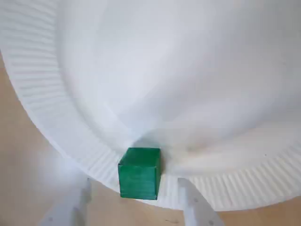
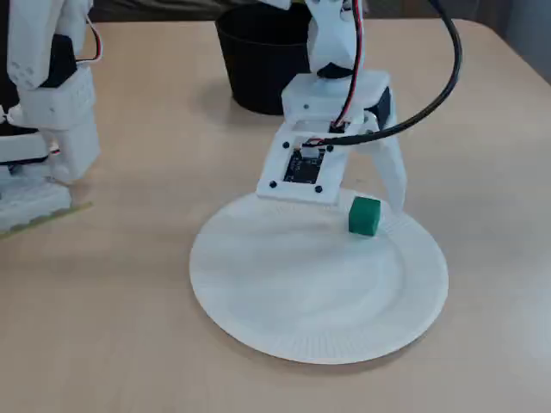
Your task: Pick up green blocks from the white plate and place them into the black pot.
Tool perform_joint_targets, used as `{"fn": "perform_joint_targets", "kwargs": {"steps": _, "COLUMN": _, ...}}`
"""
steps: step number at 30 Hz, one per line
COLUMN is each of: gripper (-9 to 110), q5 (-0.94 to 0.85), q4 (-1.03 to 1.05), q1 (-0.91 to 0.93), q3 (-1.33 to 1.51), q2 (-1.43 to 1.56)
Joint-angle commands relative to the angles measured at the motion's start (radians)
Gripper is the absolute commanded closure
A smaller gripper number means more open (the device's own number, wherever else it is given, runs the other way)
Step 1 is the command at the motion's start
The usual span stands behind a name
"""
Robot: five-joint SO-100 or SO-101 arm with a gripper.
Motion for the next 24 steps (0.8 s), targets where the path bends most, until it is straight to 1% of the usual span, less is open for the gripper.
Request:
{"fn": "perform_joint_targets", "kwargs": {"steps": 1, "gripper": 75, "q5": -0.003, "q4": -0.012, "q1": -0.008, "q3": -0.041, "q2": 0.06}}
{"fn": "perform_joint_targets", "kwargs": {"steps": 13, "gripper": 83, "q5": 0.0, "q4": -0.06, "q1": -0.009, "q3": -0.034, "q2": -0.003}}
{"fn": "perform_joint_targets", "kwargs": {"steps": 15, "gripper": 87, "q5": 0.003, "q4": -0.066, "q1": -0.006, "q3": -0.032, "q2": -0.015}}
{"fn": "perform_joint_targets", "kwargs": {"steps": 18, "gripper": 98, "q5": 0.015, "q4": -0.071, "q1": 0.005, "q3": -0.037, "q2": -0.029}}
{"fn": "perform_joint_targets", "kwargs": {"steps": 20, "gripper": 102, "q5": 0.017, "q4": -0.071, "q1": 0.011, "q3": -0.04, "q2": -0.032}}
{"fn": "perform_joint_targets", "kwargs": {"steps": 21, "gripper": 104, "q5": 0.018, "q4": -0.074, "q1": 0.014, "q3": -0.041, "q2": -0.034}}
{"fn": "perform_joint_targets", "kwargs": {"steps": 24, "gripper": 104, "q5": 0.018, "q4": -0.092, "q1": 0.014, "q3": -0.041, "q2": -0.034}}
